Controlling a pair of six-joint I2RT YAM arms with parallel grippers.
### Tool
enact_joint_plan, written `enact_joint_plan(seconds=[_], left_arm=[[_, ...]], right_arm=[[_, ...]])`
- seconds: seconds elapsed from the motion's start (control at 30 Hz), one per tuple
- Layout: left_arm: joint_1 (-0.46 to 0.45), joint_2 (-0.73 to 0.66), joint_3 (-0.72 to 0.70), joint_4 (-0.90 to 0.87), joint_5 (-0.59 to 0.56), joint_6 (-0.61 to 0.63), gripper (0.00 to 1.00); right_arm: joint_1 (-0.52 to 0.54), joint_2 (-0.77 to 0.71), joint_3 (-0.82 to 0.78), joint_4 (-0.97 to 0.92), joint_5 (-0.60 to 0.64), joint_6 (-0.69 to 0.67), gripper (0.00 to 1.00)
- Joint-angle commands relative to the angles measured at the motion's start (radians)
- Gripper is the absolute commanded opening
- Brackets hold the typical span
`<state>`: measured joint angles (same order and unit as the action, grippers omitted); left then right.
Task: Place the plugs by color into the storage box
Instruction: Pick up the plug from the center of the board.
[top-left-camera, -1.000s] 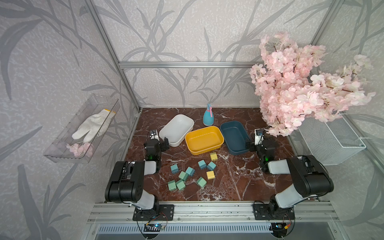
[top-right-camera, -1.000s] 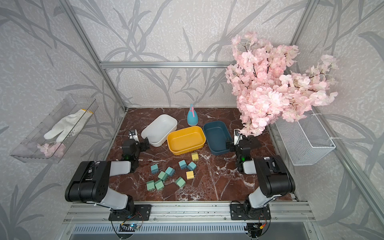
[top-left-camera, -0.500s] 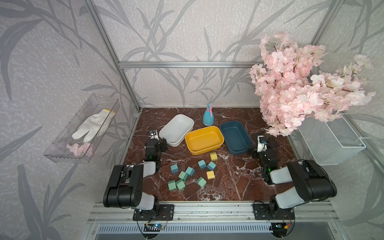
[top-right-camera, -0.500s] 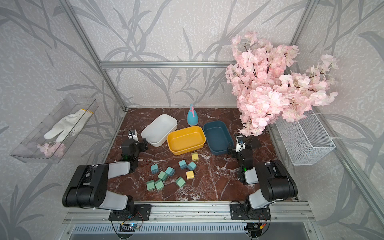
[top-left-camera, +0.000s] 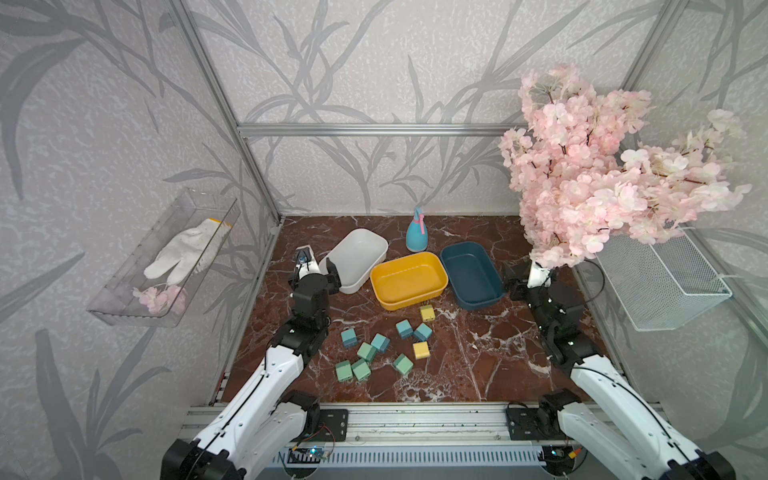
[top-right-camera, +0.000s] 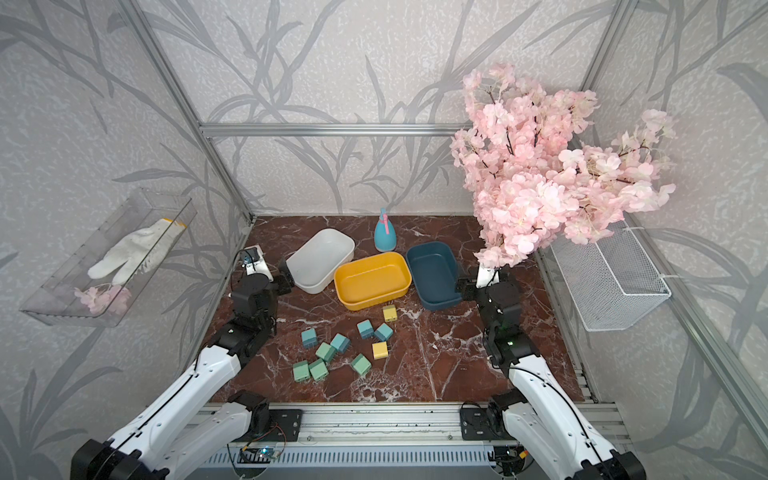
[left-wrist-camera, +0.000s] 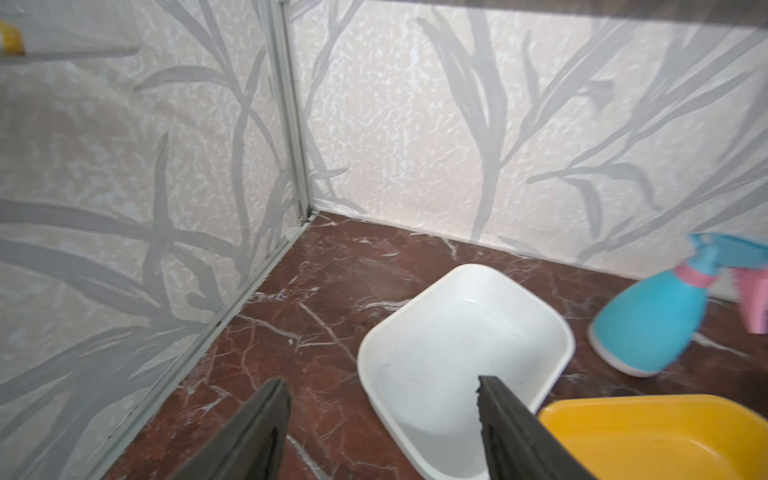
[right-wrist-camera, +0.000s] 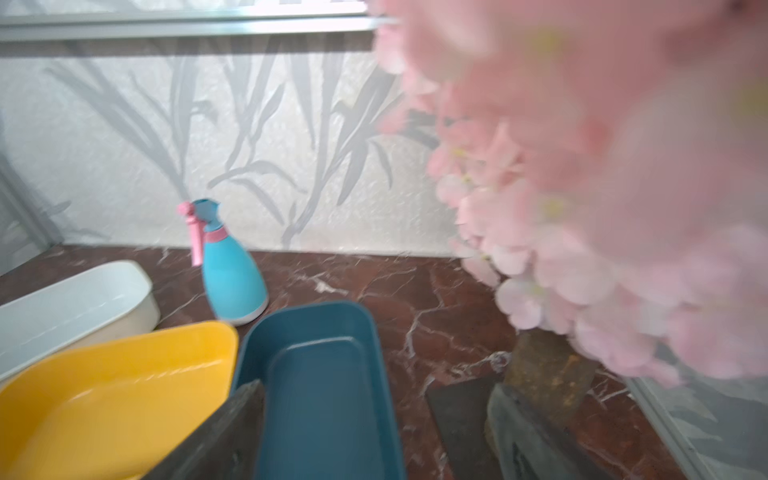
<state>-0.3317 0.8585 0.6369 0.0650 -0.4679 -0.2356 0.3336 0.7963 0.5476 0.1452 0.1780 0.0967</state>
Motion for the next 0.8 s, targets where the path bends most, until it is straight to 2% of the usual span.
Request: enact_joint_plan(seconds=[0.0, 0.1, 0.2, 0.4, 0.5, 0.57, 0.77], left_arm=[[-0.048, -0.048, 0.119, -0.29, 0.209, -0.09, 0.74], [-0.078, -0.077, 0.22, -0.485, 0.411, -0.036, 0.74], [-0.09, -0.14, 0.202, -0.584, 0.526, 0.022, 0.73], [-0.097, -0.257, 0.022, -0.566, 0.69, 0.138, 0.69], [-0.102, -0.249, 0.007, -0.536, 0.764, 0.178, 0.69], [-0.105, -0.225, 0.01, -0.549, 0.817, 0.24, 0.68], [-0.114, -0.169, 0.026, -0.588, 0.677, 0.297, 0.68]], right_arm=[[0.153, -0.012, 0.096, -0.521, 0.031, 0.118, 0.86], [0.321, -0.005, 0.153, -0.714, 0.076, 0.251, 0.82], [0.484, 0.021, 0.179, -0.855, 0.124, 0.409, 0.8], [0.777, 0.164, 0.231, -0.983, 0.192, 0.702, 0.73], [0.881, 0.277, 0.276, -0.994, 0.219, 0.776, 0.73], [0.913, 0.352, 0.303, -0.971, 0.2, 0.792, 0.73], [0.947, 0.517, 0.365, -0.862, 0.13, 0.823, 0.73]])
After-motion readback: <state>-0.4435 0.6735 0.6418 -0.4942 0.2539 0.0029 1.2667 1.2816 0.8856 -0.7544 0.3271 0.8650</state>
